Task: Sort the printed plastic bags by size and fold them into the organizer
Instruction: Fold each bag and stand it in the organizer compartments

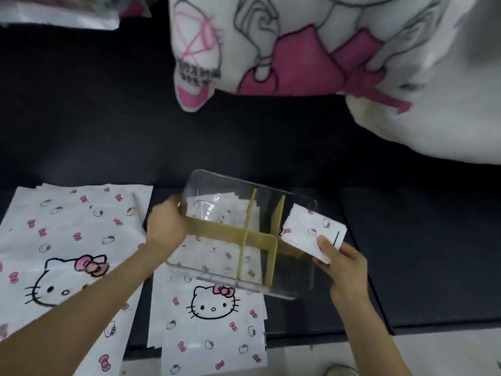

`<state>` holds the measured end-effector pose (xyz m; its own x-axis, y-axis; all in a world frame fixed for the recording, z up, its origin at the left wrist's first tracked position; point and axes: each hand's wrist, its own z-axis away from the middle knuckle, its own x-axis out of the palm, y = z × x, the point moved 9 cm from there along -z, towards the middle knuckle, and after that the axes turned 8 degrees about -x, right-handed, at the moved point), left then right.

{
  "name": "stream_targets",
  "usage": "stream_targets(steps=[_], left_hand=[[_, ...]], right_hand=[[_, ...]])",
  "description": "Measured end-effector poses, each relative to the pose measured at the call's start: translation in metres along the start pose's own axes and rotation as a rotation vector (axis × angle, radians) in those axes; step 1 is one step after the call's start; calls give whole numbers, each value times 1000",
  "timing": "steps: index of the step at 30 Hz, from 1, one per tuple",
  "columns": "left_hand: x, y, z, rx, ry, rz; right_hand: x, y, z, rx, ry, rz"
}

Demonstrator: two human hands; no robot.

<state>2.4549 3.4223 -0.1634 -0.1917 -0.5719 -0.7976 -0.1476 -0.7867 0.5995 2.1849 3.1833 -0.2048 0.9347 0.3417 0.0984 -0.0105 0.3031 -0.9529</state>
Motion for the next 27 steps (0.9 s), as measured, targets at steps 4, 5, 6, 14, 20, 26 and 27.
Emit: stream_targets(steps=[4, 5, 6, 14, 20, 26, 27], left_hand=[[50, 56, 29, -12, -34, 91], [65, 68, 36, -21, -52, 105], [81, 77, 41, -41, -72, 116], [158, 121, 66, -100, -107, 137], [172, 117, 63, -62, -89, 110], [177, 106, 67, -32, -147, 176], [180, 103, 68, -38, -173, 184]], right_hand=[[-39, -50, -21, -168, 39, 115], [-47, -58, -27, -198, 44, 159], [-55, -65, -34, -223, 50, 206], [-88, -99, -87, -465, 89, 779], [-45, -98, -116, -675, -28, 1178], [-12, -66, -126, -616, -148, 1501], [-12, -61, -128, -588, -155, 1467]])
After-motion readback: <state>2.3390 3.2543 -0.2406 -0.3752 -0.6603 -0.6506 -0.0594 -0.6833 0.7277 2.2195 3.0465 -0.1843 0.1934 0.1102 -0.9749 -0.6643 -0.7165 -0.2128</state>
